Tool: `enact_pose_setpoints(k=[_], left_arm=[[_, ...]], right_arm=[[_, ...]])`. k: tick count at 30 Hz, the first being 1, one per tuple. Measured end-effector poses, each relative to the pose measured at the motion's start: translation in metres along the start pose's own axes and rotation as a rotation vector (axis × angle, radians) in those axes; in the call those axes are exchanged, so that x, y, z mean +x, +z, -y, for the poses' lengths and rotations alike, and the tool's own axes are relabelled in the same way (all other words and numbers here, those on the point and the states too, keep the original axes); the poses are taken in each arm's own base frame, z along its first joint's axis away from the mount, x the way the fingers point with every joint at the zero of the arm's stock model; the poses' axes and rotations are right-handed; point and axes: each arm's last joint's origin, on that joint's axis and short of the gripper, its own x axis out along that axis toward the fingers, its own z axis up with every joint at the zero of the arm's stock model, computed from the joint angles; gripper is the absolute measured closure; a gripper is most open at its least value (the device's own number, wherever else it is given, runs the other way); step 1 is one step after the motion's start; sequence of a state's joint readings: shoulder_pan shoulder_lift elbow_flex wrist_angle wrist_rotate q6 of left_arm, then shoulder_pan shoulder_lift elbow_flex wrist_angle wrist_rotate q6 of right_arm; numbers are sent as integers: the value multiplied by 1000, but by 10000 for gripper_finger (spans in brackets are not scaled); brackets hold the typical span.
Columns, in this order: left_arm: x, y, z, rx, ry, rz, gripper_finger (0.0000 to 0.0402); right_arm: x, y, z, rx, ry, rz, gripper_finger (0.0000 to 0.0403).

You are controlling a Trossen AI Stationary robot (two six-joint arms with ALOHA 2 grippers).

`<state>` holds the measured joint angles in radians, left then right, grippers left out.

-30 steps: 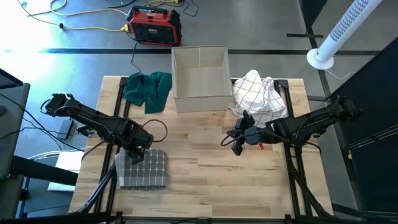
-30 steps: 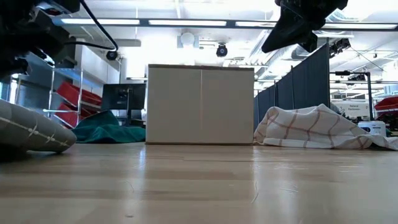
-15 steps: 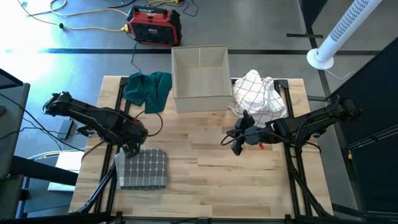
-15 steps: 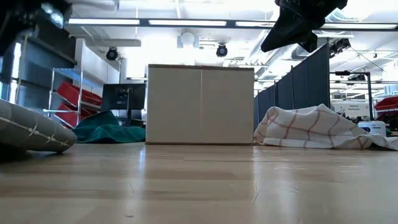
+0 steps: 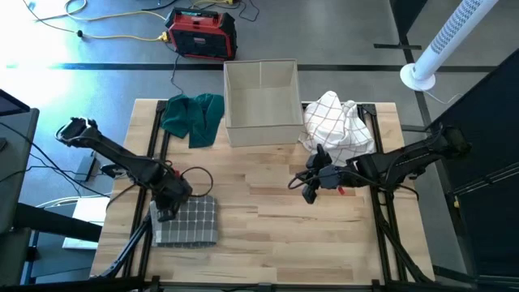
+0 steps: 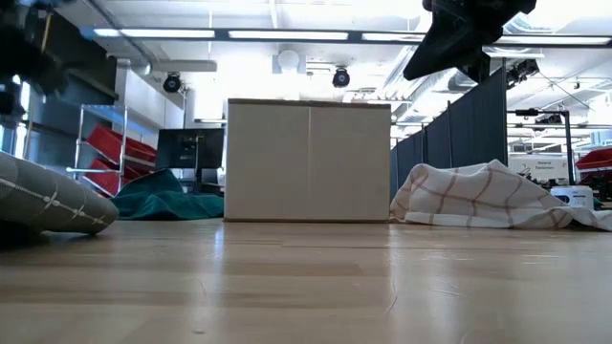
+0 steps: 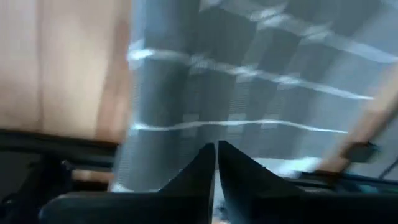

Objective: Fold towel
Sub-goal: Stack the folded gray patterned kitchen towel on top of the folded brown kitchen towel, then fold the green kitchen towel

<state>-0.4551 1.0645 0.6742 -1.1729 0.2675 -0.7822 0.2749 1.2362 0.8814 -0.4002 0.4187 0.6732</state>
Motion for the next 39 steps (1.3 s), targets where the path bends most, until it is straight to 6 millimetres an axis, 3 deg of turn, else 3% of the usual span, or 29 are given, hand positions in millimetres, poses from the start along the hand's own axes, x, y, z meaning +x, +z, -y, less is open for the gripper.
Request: enact_pose_setpoints(k=[4, 14, 19, 22, 25, 30, 33, 39], left_arm=[[20, 2, -9, -26, -20, -18, 387], [6, 17, -11, -170, -106, 18, 400], [-57, 28, -4, -235, 31, 301, 401], [-87, 35, -15, -290, 149, 472, 400], [-103, 47, -33, -308, 162, 536, 396], [-109, 61, -68, -182, 199, 482, 352], [-110, 69, -88, -16, 266, 433, 313], [-102, 96, -112, 274, 372, 349, 254]], right_arm=[[0, 1, 1, -20, -28, 21, 403], [0, 1, 2, -27, -57, 42, 403], [0, 1, 2, -23, -59, 43, 403], [0, 2, 2, -26, -78, 59, 403], [0, 2, 3, -27, -89, 67, 403], [0, 2, 3, -56, -91, 66, 403], [0, 2, 3, -71, -91, 65, 403], [0, 2, 2, -68, -85, 69, 403]])
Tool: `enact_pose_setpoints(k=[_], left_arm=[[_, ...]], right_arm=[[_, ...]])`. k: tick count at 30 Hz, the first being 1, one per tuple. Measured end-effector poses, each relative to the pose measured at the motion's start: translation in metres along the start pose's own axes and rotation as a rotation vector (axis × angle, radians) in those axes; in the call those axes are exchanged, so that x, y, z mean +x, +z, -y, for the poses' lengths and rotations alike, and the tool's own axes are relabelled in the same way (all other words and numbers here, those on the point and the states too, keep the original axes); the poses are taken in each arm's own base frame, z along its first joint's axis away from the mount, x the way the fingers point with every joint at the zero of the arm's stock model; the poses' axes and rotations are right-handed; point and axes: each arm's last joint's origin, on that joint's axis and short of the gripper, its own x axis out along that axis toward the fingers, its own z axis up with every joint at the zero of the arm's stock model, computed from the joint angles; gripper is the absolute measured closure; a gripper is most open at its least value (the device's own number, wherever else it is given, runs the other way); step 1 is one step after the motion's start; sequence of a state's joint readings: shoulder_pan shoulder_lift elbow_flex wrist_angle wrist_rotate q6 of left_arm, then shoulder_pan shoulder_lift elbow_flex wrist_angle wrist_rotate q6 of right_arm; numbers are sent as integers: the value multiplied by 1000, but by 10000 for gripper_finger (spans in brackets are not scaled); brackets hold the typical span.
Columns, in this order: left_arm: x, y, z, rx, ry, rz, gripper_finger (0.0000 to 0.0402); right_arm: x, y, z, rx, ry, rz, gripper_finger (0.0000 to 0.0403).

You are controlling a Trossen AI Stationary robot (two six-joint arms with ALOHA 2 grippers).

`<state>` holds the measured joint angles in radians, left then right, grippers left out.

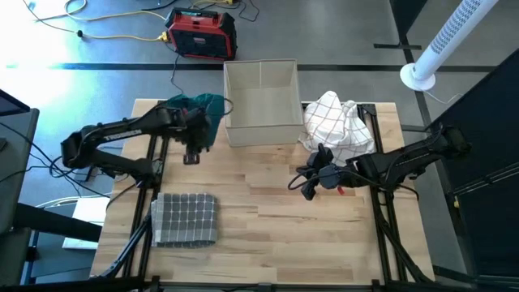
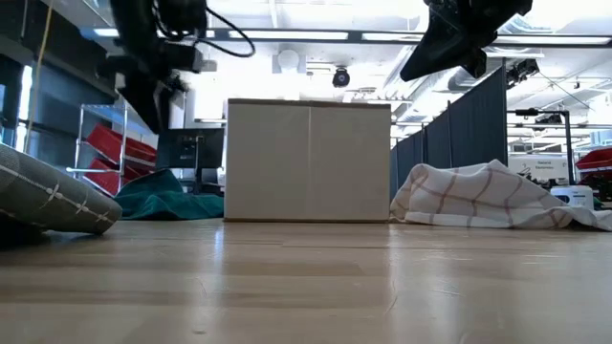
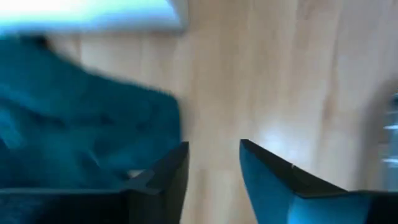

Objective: Fold towel
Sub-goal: Fold the green kitchen towel

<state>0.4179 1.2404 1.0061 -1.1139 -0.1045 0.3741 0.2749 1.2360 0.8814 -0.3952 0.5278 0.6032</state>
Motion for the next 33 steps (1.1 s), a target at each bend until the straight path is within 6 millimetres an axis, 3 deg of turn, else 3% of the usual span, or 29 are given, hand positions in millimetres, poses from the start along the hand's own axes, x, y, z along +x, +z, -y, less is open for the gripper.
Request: enact_pose_setpoints(k=[5, 8, 16, 22, 25, 33], left_arm=[[23, 9, -21, 233, 6, -42, 206], [44, 8, -32, 285, -51, -131, 187], [92, 4, -65, 222, 16, -338, 179], [114, 1, -77, 177, 8, -352, 188], [122, 4, -80, 107, 30, -332, 207], [115, 0, -77, -46, -22, -384, 354]], right_arm=[[0, 0, -1, 5, 7, 2, 403], [0, 0, -1, 7, 30, -7, 403], [0, 1, -2, 42, 43, -2, 403], [0, 1, -4, 68, 79, -24, 403], [0, 1, -4, 87, 87, -25, 403], [0, 2, -5, 92, 98, -20, 403]])
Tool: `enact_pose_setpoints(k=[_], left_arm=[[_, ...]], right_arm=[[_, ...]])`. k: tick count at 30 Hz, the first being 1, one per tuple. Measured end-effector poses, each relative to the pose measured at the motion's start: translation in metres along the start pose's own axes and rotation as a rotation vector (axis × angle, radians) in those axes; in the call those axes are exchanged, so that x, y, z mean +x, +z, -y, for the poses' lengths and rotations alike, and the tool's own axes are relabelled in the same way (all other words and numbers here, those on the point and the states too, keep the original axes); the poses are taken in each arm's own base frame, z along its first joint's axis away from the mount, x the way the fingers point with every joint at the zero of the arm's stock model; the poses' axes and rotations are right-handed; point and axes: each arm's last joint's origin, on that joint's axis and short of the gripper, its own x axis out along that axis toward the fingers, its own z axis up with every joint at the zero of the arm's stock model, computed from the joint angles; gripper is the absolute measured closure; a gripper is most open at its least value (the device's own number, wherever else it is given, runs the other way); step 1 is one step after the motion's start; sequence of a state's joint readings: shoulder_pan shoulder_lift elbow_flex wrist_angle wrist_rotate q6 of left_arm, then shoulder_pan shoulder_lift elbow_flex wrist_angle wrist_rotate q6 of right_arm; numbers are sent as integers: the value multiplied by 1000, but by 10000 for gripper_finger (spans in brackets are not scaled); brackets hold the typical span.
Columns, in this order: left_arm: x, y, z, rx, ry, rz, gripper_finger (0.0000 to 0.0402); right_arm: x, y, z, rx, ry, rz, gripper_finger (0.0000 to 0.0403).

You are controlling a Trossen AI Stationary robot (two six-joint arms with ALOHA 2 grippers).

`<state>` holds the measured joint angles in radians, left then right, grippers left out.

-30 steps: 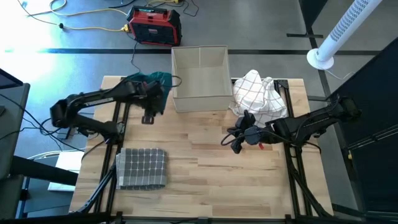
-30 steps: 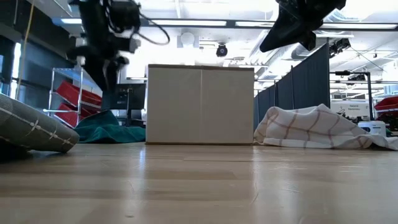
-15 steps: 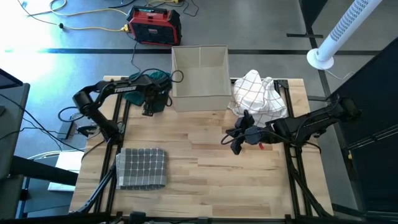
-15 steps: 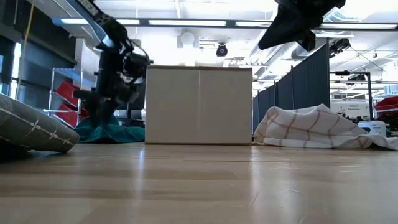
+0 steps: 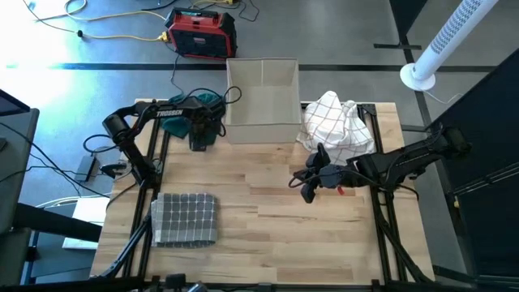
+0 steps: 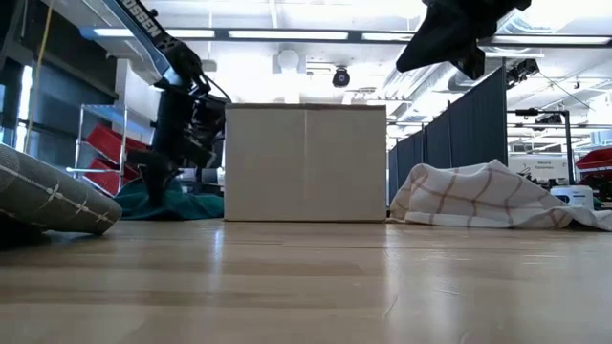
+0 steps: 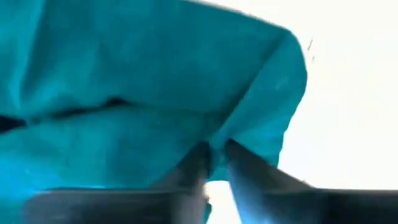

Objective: Fold towel
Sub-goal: Fold the green kitchen towel

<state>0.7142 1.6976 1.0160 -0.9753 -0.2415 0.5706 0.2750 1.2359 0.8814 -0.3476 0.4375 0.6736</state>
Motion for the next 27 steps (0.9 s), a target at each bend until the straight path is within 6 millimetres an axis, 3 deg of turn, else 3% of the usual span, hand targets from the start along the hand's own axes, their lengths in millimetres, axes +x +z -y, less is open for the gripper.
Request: enact_pose_setpoints(k=[2, 4, 8, 13, 15, 18, 23, 27], left_arm=[[-2, -2, 1, -35, -18, -15, 390], [-18, -6, 2, -56, -14, -32, 398], [-71, -19, 2, -93, 52, -7, 400], [-136, -49, 13, -136, 82, -62, 401], [-157, -56, 18, -196, 99, 45, 401], [-188, -66, 36, -163, -49, 250, 401], [-212, -65, 57, -161, -139, 373, 401], [-215, -51, 82, -112, -244, 382, 401]], right_arm=[[0, 0, 0, 1, 3, 1, 403], [0, 0, 0, 2, 4, 3, 403], [0, 1, 0, -18, 1, 8, 403], [0, 1, 0, -19, 2, 10, 403], [0, 2, -1, -13, 11, 21, 403], [-2, 5, -2, -3, 27, 41, 403], [-9, 10, -3, 13, 53, 77, 403], [-18, 17, -3, 13, 66, 115, 403]])
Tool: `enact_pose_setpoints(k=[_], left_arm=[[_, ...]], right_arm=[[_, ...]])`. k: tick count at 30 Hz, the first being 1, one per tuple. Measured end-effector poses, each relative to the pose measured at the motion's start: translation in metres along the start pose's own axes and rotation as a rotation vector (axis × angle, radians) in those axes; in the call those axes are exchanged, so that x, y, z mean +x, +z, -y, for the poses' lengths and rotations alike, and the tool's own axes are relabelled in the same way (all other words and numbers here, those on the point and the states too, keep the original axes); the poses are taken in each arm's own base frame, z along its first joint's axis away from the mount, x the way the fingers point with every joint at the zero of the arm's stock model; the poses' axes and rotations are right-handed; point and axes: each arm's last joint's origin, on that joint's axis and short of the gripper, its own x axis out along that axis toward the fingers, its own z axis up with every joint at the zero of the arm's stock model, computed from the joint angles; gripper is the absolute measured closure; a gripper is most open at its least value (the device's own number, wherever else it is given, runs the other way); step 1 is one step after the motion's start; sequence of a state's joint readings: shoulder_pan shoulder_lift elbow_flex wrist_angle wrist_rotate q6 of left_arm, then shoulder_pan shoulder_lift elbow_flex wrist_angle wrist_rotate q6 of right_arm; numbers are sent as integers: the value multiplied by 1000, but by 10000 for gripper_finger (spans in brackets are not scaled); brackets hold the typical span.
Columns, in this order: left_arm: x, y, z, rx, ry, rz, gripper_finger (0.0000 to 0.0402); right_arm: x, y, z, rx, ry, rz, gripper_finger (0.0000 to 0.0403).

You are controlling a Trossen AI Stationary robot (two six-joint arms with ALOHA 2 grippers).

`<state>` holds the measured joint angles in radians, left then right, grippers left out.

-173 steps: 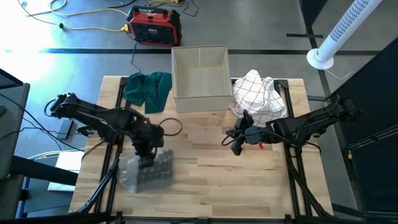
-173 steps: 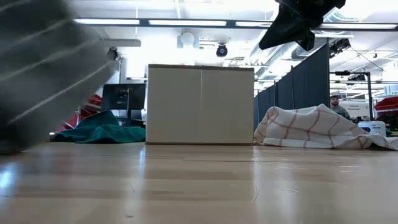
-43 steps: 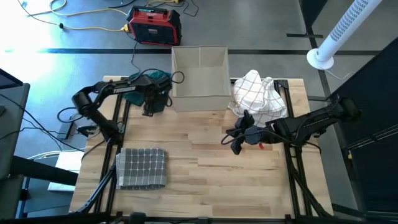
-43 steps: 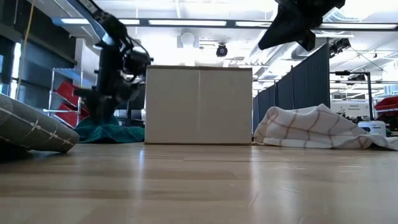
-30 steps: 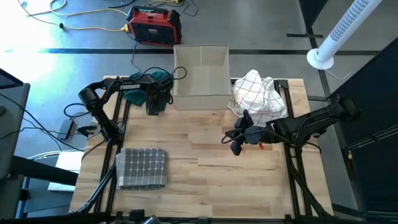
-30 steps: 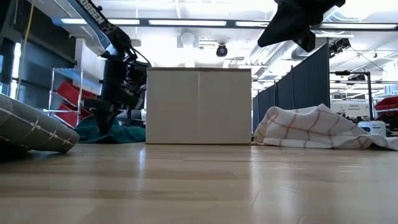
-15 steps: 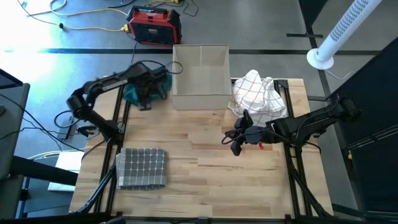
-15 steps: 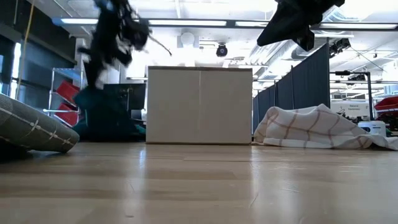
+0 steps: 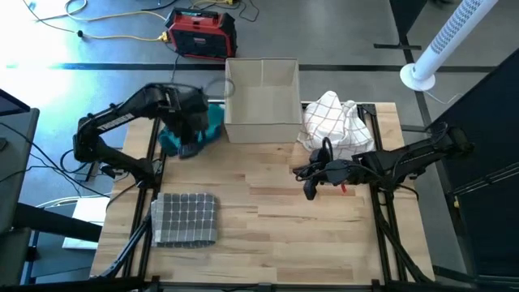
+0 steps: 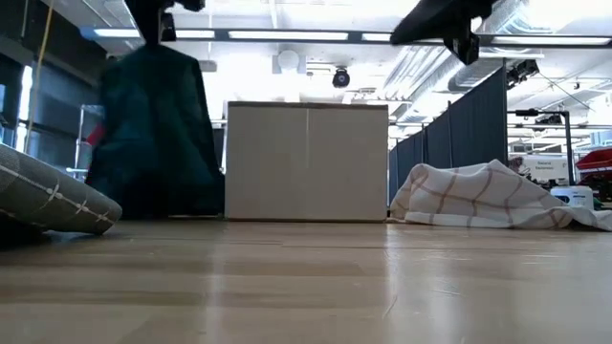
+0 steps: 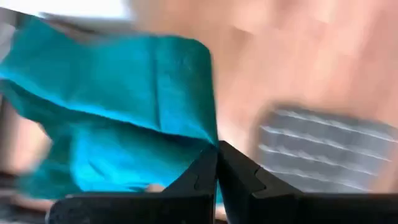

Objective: Fold towel
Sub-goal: Fold the green kitchen towel

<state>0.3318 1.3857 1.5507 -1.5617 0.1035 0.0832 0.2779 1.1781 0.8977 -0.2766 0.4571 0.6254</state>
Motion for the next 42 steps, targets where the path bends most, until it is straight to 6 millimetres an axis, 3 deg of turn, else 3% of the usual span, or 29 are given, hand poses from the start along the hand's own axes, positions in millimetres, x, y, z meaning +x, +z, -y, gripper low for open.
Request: enact_pose_setpoints(k=[5, 8, 13, 18, 26, 34, 36, 42], left_arm=[[10, 7, 35, 34, -135, -33, 401], [23, 22, 56, 113, -197, -10, 401], [45, 60, 93, 241, -325, 186, 401], [49, 94, 110, 278, -386, 448, 401], [5, 131, 118, 260, -551, 1006, 402], [-30, 125, 126, 372, -701, 1197, 402], [-30, 119, 125, 378, -715, 1132, 401], [33, 88, 112, 453, -512, 590, 401]], right_arm=[[-10, 10, -1, -2, 15, 47, 403], [-17, 21, -3, -22, 18, 91, 403], [-22, 31, -8, -51, 15, 126, 403], [-36, 47, -15, -90, 47, 178, 403], [-88, 76, -17, -130, 88, 253, 403], [-135, 76, 0, -119, 35, 275, 403], [-140, 71, 5, -105, 21, 246, 403], [-126, 39, 14, -83, -89, 20, 403]])
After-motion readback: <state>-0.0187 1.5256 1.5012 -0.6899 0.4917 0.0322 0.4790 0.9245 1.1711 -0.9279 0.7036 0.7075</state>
